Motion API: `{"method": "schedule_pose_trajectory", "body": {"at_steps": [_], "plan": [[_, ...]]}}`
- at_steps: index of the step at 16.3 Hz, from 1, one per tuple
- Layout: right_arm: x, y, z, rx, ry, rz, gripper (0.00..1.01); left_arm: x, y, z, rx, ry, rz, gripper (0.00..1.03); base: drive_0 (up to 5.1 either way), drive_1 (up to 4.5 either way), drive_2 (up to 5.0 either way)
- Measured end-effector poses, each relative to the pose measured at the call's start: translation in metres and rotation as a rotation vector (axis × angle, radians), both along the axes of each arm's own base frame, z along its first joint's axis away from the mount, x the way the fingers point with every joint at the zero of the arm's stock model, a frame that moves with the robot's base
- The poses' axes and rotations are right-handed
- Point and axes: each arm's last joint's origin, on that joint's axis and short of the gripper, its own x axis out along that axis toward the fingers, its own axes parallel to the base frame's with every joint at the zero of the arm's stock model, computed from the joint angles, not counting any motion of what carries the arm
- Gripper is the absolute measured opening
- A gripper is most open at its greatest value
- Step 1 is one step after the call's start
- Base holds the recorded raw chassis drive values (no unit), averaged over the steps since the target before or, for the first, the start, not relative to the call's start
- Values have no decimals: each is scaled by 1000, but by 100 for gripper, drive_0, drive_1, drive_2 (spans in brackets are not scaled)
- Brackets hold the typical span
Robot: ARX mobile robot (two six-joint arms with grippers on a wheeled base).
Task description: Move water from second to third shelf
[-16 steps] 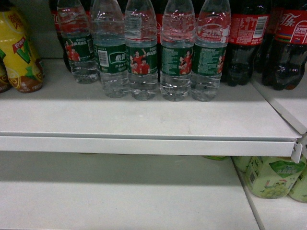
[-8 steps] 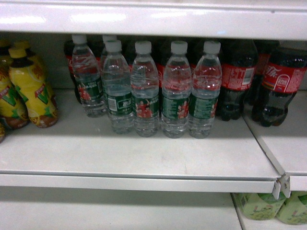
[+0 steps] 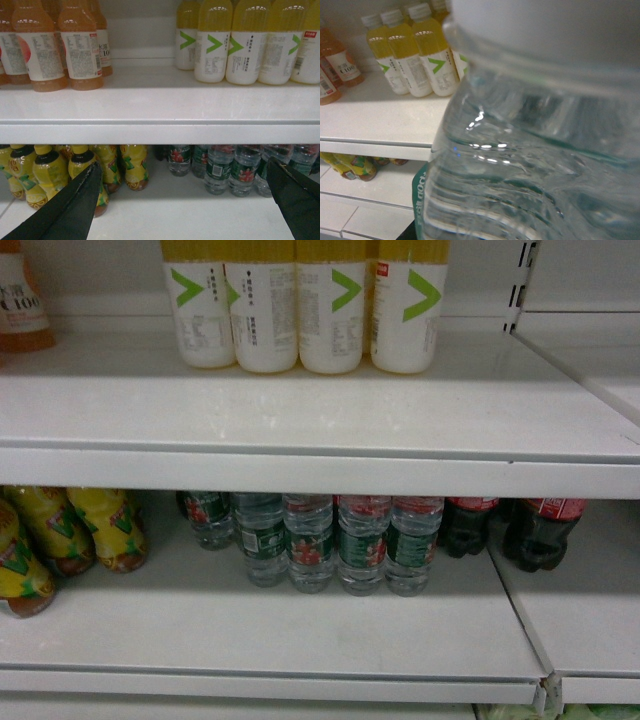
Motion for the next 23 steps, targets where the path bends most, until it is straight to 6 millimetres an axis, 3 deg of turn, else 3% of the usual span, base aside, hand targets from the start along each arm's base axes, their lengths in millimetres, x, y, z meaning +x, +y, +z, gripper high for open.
{"method": "schedule_pose_trajectory", "body": {"at_steps": [9,23], "plan": [[0,-2,0,0,5,-15,43,0,0,0,0,4,-2,98,0,0,0],[0,-1,-1,0,8,-11,43,0,0,-1,0,5,-1,98,-470,245,245]]}}
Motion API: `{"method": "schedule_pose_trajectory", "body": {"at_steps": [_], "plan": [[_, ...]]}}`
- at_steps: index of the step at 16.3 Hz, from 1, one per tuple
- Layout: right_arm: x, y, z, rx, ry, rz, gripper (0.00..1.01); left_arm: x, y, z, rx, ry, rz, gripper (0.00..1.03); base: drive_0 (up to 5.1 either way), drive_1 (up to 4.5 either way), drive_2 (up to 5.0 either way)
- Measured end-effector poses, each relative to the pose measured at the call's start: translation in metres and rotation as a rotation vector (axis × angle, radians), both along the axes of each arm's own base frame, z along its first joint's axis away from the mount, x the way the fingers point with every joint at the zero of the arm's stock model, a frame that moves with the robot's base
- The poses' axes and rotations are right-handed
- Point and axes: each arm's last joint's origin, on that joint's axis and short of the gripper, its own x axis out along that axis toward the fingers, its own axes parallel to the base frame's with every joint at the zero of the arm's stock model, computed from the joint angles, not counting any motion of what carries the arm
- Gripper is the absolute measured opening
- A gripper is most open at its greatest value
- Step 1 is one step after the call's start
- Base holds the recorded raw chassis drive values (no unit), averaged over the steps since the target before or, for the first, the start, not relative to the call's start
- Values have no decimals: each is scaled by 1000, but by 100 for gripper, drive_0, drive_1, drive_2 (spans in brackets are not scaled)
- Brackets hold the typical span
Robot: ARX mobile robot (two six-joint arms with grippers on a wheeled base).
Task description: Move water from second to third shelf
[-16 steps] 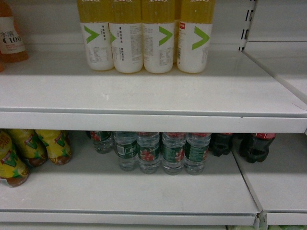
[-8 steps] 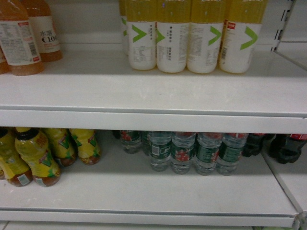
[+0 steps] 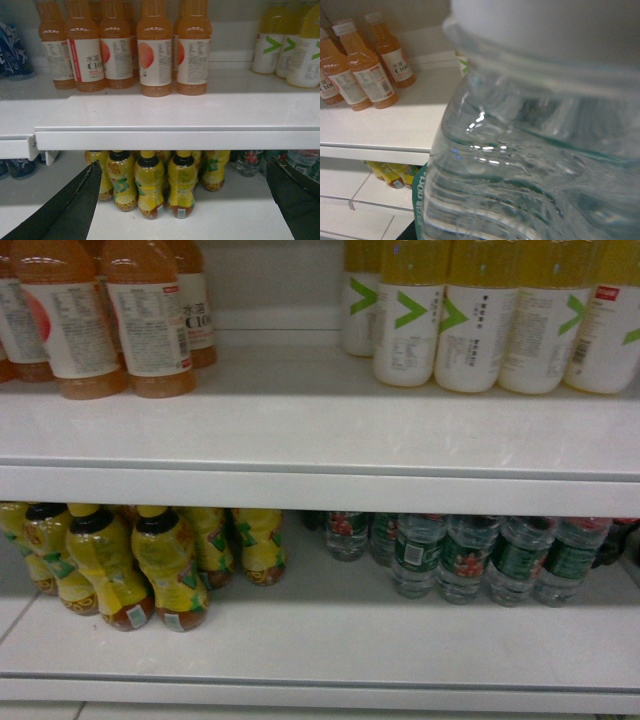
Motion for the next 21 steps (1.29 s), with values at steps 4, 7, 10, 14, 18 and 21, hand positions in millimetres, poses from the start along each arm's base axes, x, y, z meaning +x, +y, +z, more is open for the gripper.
{"method": "schedule_pose_trajectory", "body": {"at_steps": [4,7,10,14,18,21], "plan": [[0,0,0,0,0,0,43,0,0,0,0,0,1,98,-490,230,230],[0,0,0,0,-1,1,43,0,0,0,0,-2,0,98,-498,230,230],[0,0,0,0,-1,0,43,0,0,0,0,-2,0,98,-479,249,249],[0,0,0,0,-2,0,43,0,0,0,0,-3,0,98,-491,241,241],[0,0,0,0,0,0,43,0,0,0,0,0,0,98,-495,237,237],[0,0,0,0,2,0,43,0,0,0,0,0,0,98,-493,248,248]]}}
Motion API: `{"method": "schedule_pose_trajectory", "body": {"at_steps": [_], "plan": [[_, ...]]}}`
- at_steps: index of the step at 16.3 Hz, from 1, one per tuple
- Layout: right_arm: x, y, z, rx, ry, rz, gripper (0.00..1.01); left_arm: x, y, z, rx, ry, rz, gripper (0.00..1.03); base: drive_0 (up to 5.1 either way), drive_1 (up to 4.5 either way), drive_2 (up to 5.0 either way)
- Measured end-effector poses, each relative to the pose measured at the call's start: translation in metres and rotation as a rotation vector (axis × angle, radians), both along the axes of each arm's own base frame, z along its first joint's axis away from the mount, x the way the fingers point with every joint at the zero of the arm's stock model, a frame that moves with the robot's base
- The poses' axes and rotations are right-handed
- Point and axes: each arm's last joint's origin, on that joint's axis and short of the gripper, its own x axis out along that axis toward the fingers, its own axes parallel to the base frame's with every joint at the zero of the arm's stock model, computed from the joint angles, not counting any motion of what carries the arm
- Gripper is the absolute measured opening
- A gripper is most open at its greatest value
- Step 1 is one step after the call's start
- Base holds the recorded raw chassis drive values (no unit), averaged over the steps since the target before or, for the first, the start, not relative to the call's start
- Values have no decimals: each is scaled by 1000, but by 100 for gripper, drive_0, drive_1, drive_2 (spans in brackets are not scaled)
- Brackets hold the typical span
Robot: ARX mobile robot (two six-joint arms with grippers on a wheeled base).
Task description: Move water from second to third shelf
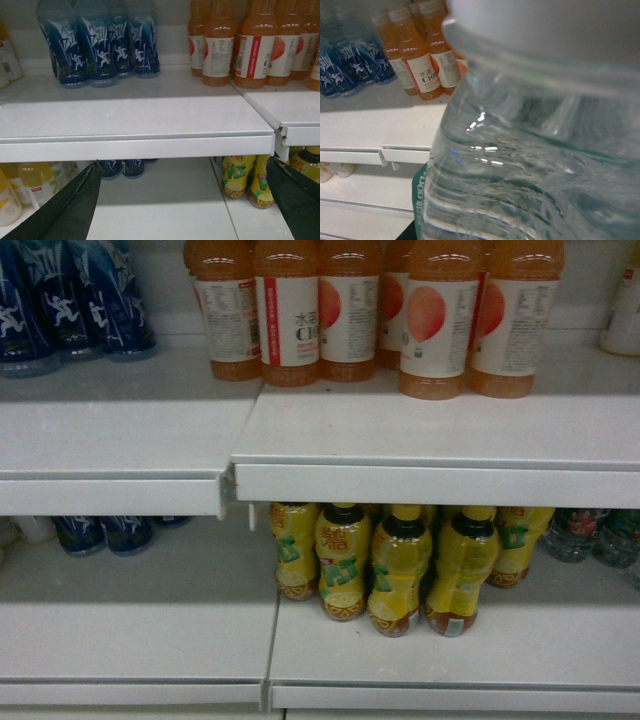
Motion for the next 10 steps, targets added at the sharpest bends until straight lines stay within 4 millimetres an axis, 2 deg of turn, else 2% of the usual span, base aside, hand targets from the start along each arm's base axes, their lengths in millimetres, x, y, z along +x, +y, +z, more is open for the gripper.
{"method": "schedule_pose_trajectory", "body": {"at_steps": [10], "plan": [[0,0,0,0,-2,0,43,0,0,0,0,-2,0,98,-503,242,242]]}}
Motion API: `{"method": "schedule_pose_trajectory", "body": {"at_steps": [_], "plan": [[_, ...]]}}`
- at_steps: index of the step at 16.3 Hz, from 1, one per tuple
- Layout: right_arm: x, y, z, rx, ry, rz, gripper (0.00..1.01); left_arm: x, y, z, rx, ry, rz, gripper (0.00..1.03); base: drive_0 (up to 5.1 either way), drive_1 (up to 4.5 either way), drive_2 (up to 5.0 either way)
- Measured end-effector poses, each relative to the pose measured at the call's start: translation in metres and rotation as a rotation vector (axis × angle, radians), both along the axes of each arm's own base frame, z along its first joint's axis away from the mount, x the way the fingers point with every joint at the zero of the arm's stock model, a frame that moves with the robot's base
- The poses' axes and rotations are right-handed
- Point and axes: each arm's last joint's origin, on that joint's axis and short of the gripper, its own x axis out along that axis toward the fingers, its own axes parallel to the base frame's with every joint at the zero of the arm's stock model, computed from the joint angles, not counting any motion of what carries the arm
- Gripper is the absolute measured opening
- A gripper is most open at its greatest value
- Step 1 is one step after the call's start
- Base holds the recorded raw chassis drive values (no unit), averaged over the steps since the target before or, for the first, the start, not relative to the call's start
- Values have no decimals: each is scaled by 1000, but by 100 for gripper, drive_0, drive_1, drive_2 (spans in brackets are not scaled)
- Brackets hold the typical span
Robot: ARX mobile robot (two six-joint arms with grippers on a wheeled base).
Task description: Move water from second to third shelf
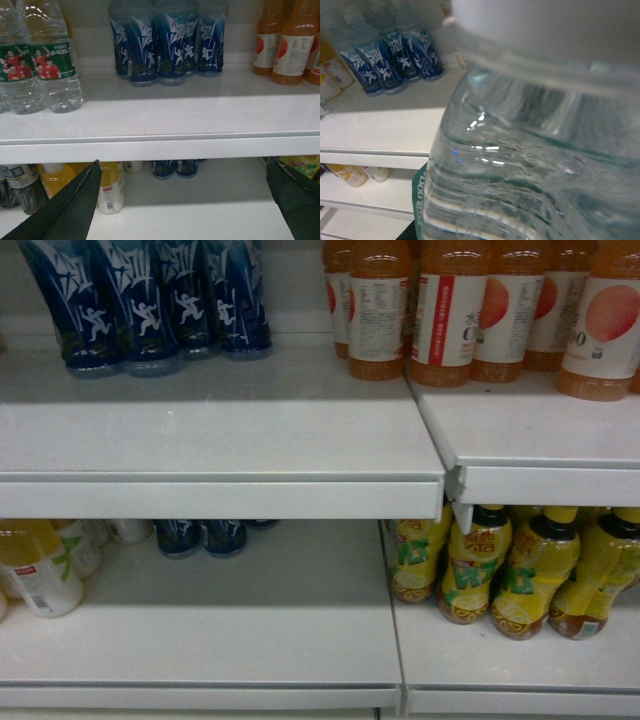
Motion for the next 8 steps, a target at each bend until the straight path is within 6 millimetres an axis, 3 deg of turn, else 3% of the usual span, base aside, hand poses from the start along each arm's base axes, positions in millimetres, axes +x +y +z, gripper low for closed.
{"method": "schedule_pose_trajectory", "body": {"at_steps": [8], "plan": [[0,0,0,0,-1,0,43,0,0,0,0,-1,0,98,-501,244,244]]}}
